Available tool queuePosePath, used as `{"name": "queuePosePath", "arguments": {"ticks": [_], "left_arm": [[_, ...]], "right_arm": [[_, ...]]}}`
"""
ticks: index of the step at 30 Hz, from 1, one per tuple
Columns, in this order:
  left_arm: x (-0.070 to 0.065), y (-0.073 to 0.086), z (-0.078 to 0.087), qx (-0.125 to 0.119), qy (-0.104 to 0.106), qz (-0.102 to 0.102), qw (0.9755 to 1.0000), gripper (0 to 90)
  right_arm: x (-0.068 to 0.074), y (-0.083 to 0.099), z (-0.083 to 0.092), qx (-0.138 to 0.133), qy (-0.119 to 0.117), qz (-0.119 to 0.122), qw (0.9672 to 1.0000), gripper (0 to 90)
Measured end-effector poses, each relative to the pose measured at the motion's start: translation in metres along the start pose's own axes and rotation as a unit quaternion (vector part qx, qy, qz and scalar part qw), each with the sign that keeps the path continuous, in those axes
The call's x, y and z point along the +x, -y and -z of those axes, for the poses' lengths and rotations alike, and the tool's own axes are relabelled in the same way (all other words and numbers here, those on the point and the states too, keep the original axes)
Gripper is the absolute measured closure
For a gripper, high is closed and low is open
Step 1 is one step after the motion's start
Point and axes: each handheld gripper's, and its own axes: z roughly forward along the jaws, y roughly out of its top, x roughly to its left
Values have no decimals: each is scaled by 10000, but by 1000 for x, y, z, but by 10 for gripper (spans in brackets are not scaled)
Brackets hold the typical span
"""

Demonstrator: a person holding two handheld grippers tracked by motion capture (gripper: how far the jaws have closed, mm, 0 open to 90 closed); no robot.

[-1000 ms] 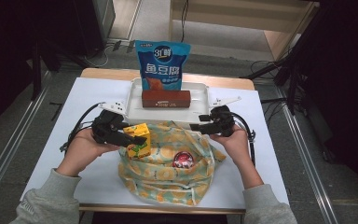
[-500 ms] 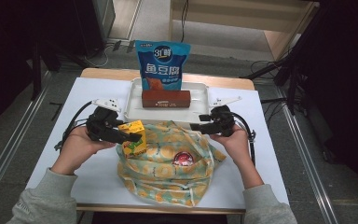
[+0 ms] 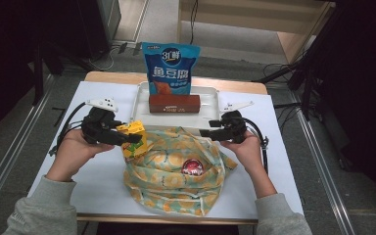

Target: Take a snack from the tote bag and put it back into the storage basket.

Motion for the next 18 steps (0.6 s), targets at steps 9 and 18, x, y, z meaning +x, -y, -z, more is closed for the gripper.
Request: {"name": "queuePosePath", "arguments": {"ticks": [9, 18], "left_arm": [[11, -4, 8, -64, -92, 87, 9999, 516], [19, -18, 7, -8, -91, 77, 9999, 516]], "right_arm": [[0, 0, -2, 9, 2, 31, 10000, 375], [1, 0, -1, -17, -23, 50, 10000, 375]]}}
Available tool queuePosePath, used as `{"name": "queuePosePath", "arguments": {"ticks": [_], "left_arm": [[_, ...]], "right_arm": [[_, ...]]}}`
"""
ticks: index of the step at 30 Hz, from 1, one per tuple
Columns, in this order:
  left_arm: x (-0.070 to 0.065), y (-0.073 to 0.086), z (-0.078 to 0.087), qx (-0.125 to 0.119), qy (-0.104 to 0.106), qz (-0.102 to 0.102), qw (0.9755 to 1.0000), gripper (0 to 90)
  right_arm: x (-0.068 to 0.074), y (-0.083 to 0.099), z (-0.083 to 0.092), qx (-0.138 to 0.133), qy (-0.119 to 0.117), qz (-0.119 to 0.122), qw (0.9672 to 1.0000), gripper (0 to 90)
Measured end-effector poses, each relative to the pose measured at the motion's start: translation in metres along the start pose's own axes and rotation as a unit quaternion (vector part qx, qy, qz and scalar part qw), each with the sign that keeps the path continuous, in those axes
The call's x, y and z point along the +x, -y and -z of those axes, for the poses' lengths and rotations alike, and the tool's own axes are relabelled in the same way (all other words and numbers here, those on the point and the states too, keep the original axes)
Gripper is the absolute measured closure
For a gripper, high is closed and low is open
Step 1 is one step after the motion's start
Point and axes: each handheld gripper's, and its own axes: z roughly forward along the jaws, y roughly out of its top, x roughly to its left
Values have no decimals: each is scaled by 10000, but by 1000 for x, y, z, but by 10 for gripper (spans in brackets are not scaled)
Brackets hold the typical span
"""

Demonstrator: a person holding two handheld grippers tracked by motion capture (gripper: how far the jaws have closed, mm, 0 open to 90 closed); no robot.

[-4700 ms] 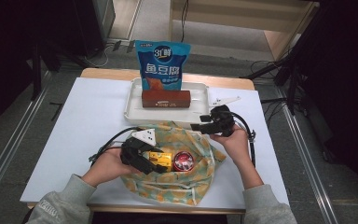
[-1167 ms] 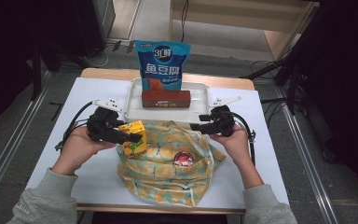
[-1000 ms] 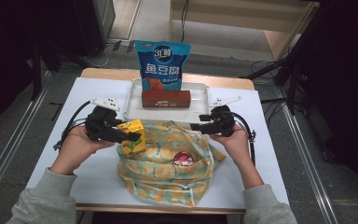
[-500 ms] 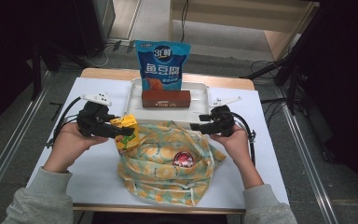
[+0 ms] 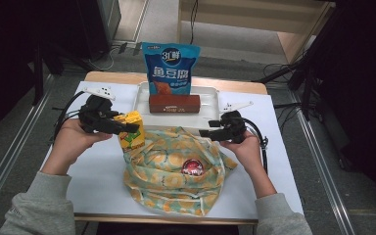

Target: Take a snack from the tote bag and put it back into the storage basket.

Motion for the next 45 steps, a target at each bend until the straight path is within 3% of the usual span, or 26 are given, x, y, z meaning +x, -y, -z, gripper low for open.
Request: {"name": "queuePosePath", "arguments": {"ticks": [7, 13, 29, 33, 45], "left_arm": [[6, -6, 0, 62, -69, -72, 9999, 517], [16, -11, 1, 10, -54, 40, 10000, 517], [22, -28, 8, -81, -158, 9, 9998, 517], [26, -31, 6, -96, -136, 76, 9998, 517], [42, -34, -7, -163, -362, 94, 9992, 518]], "right_arm": [[0, 0, 2, -22, 8, -45, 10000, 375], [1, -1, 1, -32, -16, -26, 10000, 375], [2, -1, 1, -35, -19, 0, 10000, 376], [1, -1, 3, -67, -8, -7, 10000, 376], [3, 0, 4, -66, -11, -28, 10000, 376]]}}
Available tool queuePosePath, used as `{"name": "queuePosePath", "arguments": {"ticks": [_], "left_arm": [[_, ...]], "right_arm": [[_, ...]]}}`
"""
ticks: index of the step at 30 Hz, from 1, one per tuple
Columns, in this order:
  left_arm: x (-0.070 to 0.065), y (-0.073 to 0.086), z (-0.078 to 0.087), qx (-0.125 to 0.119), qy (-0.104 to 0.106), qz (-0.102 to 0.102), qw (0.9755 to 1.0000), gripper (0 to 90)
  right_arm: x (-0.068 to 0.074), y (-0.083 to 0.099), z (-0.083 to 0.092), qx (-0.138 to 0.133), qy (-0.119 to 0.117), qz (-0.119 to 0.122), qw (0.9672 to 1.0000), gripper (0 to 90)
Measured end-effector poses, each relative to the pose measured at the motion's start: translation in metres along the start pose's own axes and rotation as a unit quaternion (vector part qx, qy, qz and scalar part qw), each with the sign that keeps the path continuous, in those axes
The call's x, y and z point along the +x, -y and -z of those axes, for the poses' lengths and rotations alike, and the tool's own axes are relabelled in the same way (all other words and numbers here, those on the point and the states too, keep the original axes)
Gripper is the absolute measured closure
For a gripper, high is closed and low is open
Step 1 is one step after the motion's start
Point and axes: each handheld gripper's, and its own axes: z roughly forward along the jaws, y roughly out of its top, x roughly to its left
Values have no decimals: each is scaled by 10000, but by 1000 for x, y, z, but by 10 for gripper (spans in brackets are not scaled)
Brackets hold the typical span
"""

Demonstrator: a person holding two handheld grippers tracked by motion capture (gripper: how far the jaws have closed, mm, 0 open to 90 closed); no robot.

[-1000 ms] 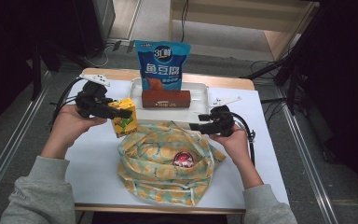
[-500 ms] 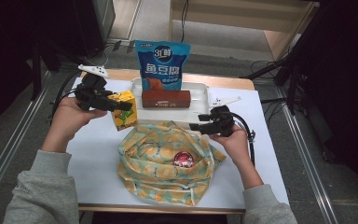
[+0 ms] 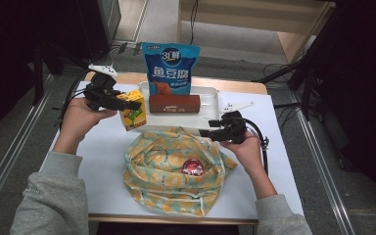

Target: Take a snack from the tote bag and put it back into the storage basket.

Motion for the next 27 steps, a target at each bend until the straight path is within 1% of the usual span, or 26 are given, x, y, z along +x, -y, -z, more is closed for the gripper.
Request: {"name": "queuePosePath", "arguments": {"ticks": [5, 12, 17, 21, 24, 27], "left_arm": [[4, 0, -6, -57, -106, -82, 9999, 518], [10, 1, -14, -74, -151, -76, 9998, 518], [18, 2, -21, -160, -237, -44, 9996, 518], [21, 2, -25, -199, -308, -13, 9993, 519], [25, 3, -30, -200, -317, -21, 9993, 519], [31, 4, -37, -184, -317, 29, 9993, 519]], "right_arm": [[-1, 1, 2, -14, 16, -5, 10000, 376], [0, 3, 3, -29, 27, -7, 10000, 376], [1, 4, 6, -50, 52, -7, 10000, 376], [2, 5, 6, -55, 50, -21, 10000, 376], [2, 7, 7, -47, 65, -24, 10000, 376], [3, 8, 8, -41, 70, -31, 10000, 376]]}}
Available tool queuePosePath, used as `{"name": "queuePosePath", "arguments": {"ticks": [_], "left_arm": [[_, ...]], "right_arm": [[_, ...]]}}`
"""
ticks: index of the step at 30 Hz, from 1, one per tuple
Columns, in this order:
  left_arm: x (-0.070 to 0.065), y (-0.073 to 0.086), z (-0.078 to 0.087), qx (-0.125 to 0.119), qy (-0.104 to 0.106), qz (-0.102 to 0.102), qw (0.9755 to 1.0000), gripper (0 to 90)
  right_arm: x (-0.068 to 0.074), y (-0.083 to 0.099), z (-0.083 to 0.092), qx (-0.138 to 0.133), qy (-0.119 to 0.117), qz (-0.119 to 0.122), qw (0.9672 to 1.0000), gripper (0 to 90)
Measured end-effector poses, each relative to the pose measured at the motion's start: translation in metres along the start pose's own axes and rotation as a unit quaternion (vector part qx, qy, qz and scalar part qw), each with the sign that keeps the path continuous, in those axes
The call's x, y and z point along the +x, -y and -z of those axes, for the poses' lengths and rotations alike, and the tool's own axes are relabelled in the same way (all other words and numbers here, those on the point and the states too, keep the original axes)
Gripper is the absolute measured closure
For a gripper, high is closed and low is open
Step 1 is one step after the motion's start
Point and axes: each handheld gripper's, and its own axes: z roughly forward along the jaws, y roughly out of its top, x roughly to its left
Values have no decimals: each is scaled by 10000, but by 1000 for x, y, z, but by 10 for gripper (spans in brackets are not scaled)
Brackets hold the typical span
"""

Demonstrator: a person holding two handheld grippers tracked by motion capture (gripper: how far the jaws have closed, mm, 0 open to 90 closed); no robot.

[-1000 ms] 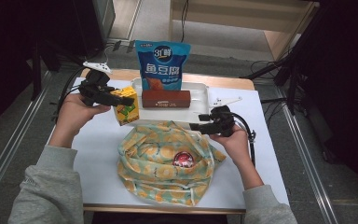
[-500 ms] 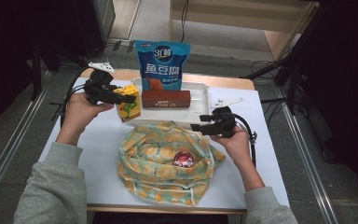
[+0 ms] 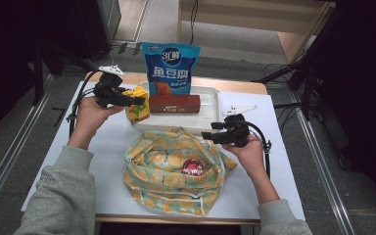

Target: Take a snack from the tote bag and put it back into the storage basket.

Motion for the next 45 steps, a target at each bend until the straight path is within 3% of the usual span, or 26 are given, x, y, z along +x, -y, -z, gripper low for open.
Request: {"name": "queuePosePath", "arguments": {"ticks": [17, 22, 28, 35, 42, 45], "left_arm": [[6, 2, -27, -123, 23, -135, 9998, 520], [7, 4, -34, -119, -104, -222, 9996, 520], [10, 7, -41, -157, -68, -178, 9997, 519], [10, 11, -46, -241, -133, -188, 9994, 520], [14, 12, -48, -334, -179, -72, 9993, 520], [14, 12, -50, -283, -266, -129, 9992, 520]], "right_arm": [[0, 2, 2, -19, 29, -30, 10000, 376], [0, 2, 2, -26, 29, -31, 10000, 376], [0, 2, 2, -17, 24, -19, 10000, 376], [0, 3, 2, -13, 26, -31, 10000, 376], [1, 3, 1, 0, 21, -29, 10000, 376], [0, 3, 1, 6, 13, -15, 10000, 376]]}}
